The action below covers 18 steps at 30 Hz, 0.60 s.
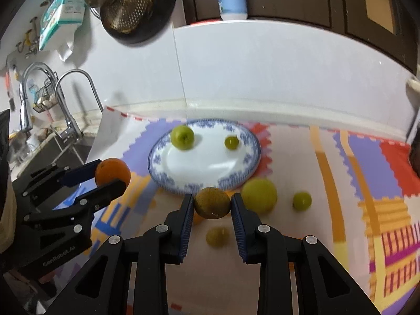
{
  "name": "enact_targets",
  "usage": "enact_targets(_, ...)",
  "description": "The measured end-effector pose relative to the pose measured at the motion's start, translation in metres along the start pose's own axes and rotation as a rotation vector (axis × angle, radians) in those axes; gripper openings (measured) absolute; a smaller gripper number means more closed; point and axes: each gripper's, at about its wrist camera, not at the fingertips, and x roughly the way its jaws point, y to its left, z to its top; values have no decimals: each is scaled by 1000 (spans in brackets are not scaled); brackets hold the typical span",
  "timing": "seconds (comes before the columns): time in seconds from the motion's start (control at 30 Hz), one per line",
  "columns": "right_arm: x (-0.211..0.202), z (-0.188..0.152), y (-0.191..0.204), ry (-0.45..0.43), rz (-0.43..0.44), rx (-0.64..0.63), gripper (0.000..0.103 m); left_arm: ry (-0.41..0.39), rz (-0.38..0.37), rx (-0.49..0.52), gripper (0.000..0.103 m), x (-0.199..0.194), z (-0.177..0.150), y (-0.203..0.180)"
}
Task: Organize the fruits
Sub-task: 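Carry the orange and kiwi onto the plate and open both grippers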
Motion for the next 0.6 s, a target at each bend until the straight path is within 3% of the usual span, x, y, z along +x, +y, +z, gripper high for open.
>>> enact_targets(0.6, 73, 65, -10, 44, 32, -56, 30, 9, 32, 15, 42, 60, 33, 22)
